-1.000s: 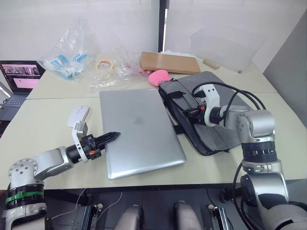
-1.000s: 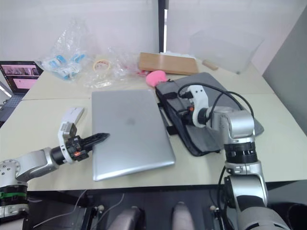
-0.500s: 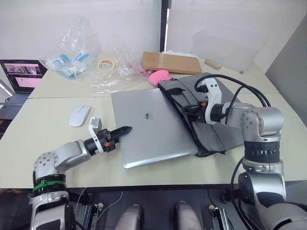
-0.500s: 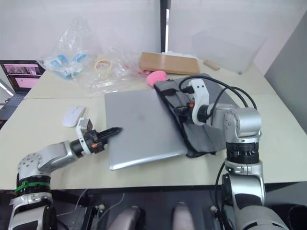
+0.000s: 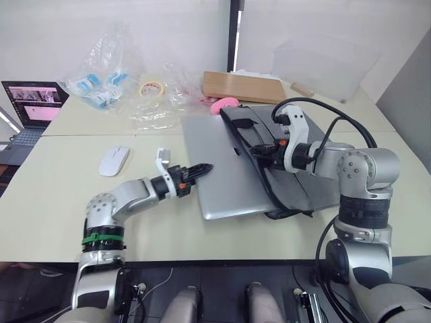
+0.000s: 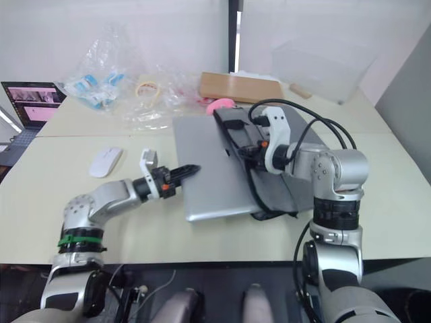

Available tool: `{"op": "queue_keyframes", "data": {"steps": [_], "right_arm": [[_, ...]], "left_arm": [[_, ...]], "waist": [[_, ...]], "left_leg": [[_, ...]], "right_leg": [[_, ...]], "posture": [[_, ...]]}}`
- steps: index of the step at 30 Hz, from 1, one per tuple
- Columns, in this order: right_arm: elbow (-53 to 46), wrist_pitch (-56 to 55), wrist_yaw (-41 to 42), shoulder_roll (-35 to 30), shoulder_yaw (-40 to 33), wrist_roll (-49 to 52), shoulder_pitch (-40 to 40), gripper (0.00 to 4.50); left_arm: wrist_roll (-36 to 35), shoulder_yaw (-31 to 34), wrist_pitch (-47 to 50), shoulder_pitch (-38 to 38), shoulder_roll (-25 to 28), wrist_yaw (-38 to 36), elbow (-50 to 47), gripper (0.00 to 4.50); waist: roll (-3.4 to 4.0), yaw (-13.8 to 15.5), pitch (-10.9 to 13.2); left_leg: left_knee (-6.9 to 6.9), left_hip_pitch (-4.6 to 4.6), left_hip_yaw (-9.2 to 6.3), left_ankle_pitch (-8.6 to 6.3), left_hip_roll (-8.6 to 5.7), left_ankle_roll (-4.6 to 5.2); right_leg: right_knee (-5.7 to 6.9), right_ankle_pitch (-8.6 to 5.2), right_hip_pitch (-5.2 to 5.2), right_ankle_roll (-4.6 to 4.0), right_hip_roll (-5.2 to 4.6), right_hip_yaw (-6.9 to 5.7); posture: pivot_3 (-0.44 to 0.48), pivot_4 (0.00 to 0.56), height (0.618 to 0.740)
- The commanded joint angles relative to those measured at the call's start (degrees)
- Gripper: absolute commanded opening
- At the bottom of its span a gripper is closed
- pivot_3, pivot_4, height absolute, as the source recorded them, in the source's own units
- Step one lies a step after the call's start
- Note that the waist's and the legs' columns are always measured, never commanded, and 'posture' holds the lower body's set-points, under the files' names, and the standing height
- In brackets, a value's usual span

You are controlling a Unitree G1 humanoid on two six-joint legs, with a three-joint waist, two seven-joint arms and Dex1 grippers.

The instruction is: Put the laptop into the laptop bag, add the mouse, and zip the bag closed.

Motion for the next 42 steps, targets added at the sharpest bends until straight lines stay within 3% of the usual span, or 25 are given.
{"op": "queue_keyframes", "data": {"steps": [1, 11, 22, 30, 42], "right_arm": [[-2.7, 1.0, -1.3, 1.3, -2.0, 2.0, -1.7, 0.04], [-4.4, 2.4, -3.9, 4.4, -3.7, 3.4, -2.5, 0.04], [-4.3, 2.0, -5.6, 5.2, -3.8, 3.9, -2.1, 0.04], [-4.8, 2.3, -6.0, 3.8, -3.8, 3.5, -0.6, 0.04], [-3.9, 0.9, -6.1, 1.2, -3.4, 3.0, 0.8, 0.04]], "left_arm": [[0.1, 0.8, -1.6, -3.2, -2.1, -4.2, -4.4, 0.32], [16.3, -0.7, -7.4, -9.0, -10.9, -7.5, 1.2, 0.32], [24.4, 0.3, -5.7, -12.3, -19.4, -8.4, 7.6, 0.32], [34.1, 2.3, -10.8, -16.9, -23.0, -15.1, 16.4, 0.32], [48.1, 3.4, -15.3, -20.8, -23.9, -25.7, 25.5, 0.32]], "waist": [[0.0, -0.2, 0.0], [0.0, -0.1, 0.0], [0.0, -0.1, 0.0], [0.0, 0.3, 0.0], [-0.01, 0.4, 0.0]], "left_leg": [[0.0, -0.02, 0.03, 0.0, 0.01, 0.0], [0.05, -0.42, 0.19, 0.17, -0.02, -0.26], [0.07, -0.42, 0.29, 0.16, -0.03, -0.23], [0.14, -0.42, 0.56, 0.16, -0.06, -0.21], [0.24, -0.46, 0.84, 0.17, -0.1, -0.13]], "right_leg": [[0.03, 0.0, -0.06, -0.01, 0.01, 0.02], [0.09, 0.12, -0.51, 0.03, 0.0, 0.16], [0.1, 0.14, -0.53, 0.07, 0.0, 0.22], [0.12, 0.17, -0.5, 0.11, 0.0, 0.23], [0.06, 0.29, -0.46, 0.21, -0.02, 0.25]], "posture": [[0.0, 0.15, 0.74], [0.0, 0.15, 0.74], [0.0, 0.15, 0.74], [0.0, 0.15, 0.74], [0.0, 0.15, 0.74]]}}
